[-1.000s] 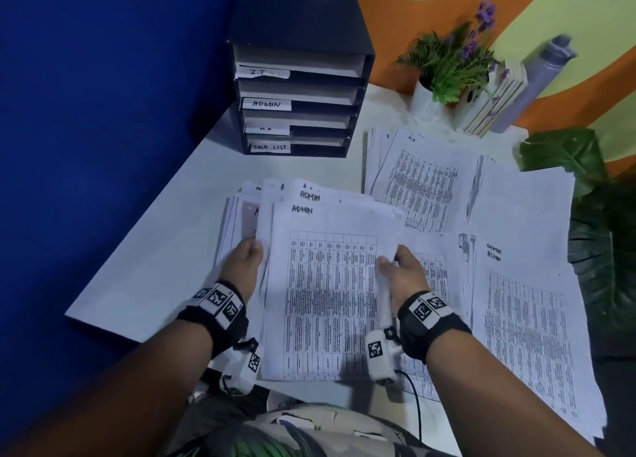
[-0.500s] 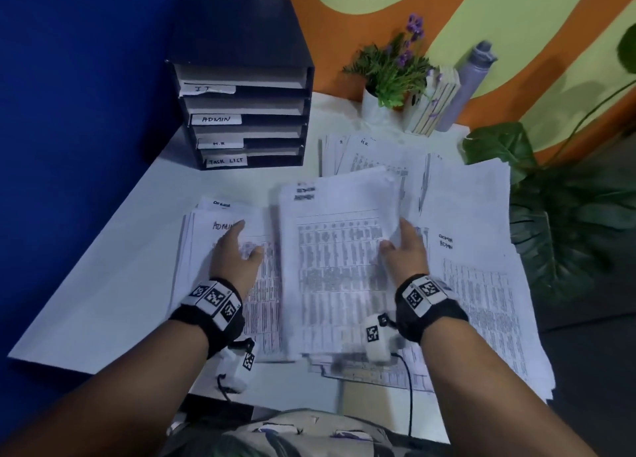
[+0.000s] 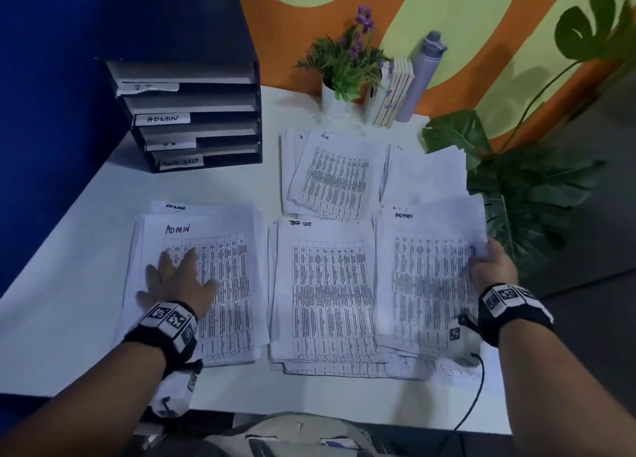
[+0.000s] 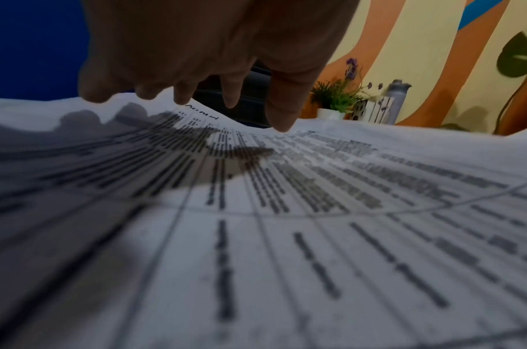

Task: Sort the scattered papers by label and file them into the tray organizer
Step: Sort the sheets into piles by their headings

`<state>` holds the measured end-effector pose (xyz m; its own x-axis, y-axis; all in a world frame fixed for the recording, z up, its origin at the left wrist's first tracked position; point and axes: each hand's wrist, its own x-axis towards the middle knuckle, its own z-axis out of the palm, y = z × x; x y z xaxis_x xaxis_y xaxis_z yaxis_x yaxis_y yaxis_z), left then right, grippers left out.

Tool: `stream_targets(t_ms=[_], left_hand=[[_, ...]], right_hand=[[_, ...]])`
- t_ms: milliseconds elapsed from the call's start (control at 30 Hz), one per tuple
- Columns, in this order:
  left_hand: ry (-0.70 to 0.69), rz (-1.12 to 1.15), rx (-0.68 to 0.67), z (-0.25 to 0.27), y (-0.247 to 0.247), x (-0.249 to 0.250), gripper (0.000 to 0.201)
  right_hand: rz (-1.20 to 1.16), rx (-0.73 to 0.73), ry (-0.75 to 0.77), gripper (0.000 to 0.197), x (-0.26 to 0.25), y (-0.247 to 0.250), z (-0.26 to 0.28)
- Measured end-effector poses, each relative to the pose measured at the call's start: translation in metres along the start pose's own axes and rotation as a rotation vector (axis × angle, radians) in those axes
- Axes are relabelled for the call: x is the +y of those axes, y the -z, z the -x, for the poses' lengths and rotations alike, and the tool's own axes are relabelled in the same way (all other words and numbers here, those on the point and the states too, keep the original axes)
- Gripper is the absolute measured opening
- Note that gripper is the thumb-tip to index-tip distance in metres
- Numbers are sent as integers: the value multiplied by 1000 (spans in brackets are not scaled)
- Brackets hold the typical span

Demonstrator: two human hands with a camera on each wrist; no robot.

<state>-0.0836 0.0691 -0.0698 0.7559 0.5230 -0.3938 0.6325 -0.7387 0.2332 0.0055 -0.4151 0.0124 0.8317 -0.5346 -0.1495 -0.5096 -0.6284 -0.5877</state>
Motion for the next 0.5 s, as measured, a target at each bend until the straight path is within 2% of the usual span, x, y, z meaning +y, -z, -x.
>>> stream_targets(t_ms=[67,200,267,367,500], left_hand=[[51,-6,-13,1,-1,-7,83],[145,29,-16,5,4,-19,95],[176,85,9,6,8,-24,104],[211,135,-11,5,13,-28,125],[251,114,-36,-1,20,-33,147]], right_hand=[[106,-20,28,49,2,3,1],[422,-38,151,78,-8,-15,8],[391,-95,260,68,-23,-33,19],[259,-282,413,45,-56,-69,51],[166,-548,511,34,-93,-118,103]])
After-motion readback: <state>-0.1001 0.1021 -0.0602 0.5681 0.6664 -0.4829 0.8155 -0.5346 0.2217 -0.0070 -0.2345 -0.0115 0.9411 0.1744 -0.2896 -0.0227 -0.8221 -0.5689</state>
